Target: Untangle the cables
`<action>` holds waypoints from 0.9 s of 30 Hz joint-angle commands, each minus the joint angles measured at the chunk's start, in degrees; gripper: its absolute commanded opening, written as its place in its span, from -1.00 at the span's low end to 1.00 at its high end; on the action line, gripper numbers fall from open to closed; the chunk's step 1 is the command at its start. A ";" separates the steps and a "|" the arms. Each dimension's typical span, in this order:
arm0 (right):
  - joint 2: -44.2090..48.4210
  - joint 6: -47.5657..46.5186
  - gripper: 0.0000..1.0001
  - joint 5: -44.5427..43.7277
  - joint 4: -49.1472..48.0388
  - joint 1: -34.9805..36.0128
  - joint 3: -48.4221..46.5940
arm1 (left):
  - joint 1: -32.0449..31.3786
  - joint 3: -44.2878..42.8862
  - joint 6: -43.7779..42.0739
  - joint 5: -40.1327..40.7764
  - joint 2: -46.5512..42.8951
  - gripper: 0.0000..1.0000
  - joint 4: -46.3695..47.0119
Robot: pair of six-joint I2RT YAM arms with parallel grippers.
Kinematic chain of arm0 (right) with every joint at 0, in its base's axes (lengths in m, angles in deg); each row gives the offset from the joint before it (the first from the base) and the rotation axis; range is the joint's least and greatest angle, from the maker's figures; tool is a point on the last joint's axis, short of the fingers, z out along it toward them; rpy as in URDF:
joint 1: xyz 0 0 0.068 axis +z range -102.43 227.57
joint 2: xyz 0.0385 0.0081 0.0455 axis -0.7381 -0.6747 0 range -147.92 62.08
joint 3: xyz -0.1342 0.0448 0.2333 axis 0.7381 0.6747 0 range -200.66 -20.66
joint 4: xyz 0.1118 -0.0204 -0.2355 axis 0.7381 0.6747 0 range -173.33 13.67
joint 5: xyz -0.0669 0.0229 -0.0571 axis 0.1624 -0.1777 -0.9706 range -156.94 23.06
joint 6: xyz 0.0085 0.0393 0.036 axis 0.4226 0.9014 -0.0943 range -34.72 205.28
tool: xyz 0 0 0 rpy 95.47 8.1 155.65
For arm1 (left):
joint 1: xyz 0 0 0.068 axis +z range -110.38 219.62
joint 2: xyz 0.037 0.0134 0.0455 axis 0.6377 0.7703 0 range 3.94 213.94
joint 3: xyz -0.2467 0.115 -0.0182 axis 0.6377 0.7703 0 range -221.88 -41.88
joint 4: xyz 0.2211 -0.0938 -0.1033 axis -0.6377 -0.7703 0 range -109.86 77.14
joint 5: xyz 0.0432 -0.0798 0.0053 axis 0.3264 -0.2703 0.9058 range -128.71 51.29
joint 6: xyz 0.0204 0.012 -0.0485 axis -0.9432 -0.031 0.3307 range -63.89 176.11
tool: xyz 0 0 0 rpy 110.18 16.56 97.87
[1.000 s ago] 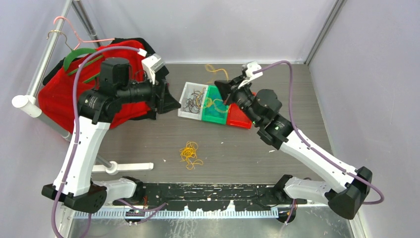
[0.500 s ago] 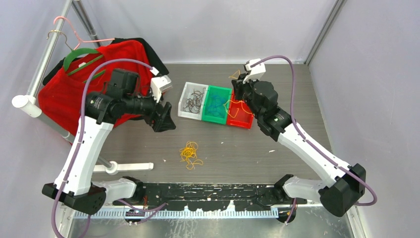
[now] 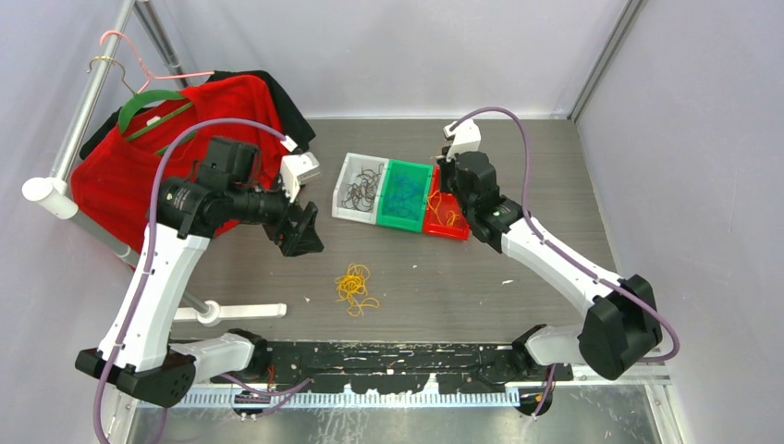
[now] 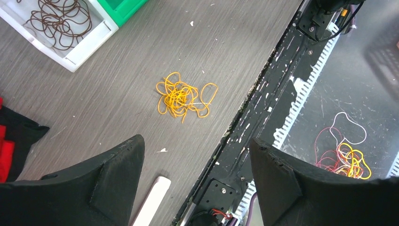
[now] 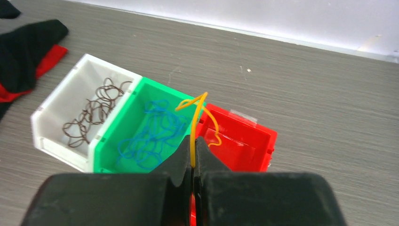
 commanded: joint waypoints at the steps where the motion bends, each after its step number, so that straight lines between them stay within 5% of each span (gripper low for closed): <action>1: -1.46 -2.19 -0.98 -4.98 -3.23 -0.81 -0.18 | -0.19 -0.69 -1.47 -0.17 -1.35 0.62 -0.52; 11: -6.20 5.05 -0.85 -7.64 3.77 -1.42 0.73 | -0.12 -0.72 -1.49 1.00 0.70 0.49 -2.71; 15: -6.52 8.62 -0.20 -7.27 6.55 -2.17 -0.57 | -0.12 -1.13 -1.65 1.76 1.61 0.43 -3.35; 19: -7.51 11.72 0.07 -4.63 11.41 -4.64 -4.29 | -0.12 -1.46 -1.84 2.02 1.47 0.42 -2.86; 27: -4.21 14.72 0.10 4.74 12.38 -6.38 -5.78 | 1.36 0.20 -4.17 1.65 2.67 0.22 -3.58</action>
